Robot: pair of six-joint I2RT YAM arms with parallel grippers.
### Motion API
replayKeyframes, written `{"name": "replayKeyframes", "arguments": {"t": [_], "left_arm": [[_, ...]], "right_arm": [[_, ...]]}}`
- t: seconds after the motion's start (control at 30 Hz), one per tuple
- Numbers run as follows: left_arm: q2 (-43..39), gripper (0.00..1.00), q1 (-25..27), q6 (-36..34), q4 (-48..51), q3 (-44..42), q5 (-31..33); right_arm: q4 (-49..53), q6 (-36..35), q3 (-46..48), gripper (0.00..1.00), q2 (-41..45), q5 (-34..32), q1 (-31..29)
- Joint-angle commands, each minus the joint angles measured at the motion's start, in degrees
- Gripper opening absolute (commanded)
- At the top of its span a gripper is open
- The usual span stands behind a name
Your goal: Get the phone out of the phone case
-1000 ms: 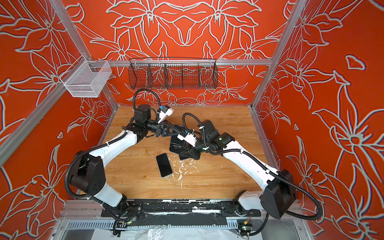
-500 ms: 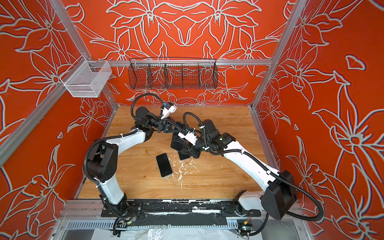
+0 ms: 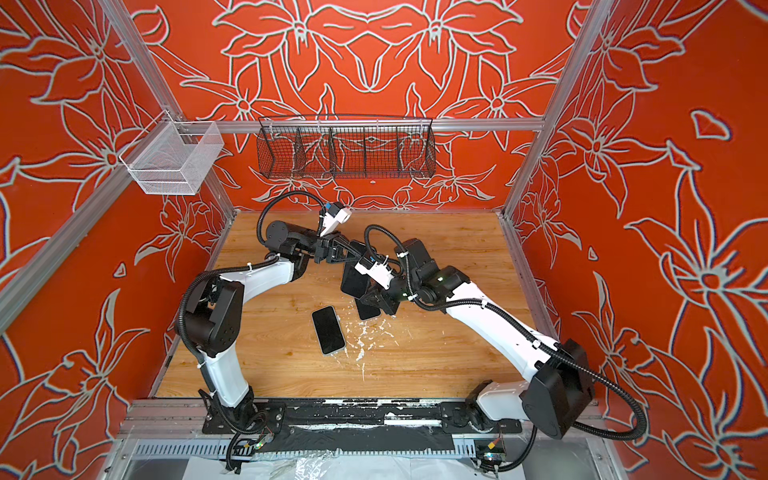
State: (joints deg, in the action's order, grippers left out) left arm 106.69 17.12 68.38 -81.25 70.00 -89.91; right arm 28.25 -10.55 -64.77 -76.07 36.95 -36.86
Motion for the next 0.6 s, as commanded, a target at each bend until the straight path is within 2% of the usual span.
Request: {"name": "replayKeyframes", "arguments": {"t": [0.0,0.2,0.57], "left_arm": [[-0.21,0.0,-1.57,4.22,0.12,1.2,4.79],[-0.25,0.0,-1.66,4.22,0.09,1.11,4.57],[-0.1,0.0,-1.66,4.57,0.1,1.11,4.98]], "right_arm": [[1.85,-6.72,1.96,0.0,0.52,-2.55,-2.6],[1.59,-7.86,2.7,0.0,0.83,-8.02,-3.81],[1.98,-8.85,3.29,0.01,0.87,-11.37,-4.09]]}}
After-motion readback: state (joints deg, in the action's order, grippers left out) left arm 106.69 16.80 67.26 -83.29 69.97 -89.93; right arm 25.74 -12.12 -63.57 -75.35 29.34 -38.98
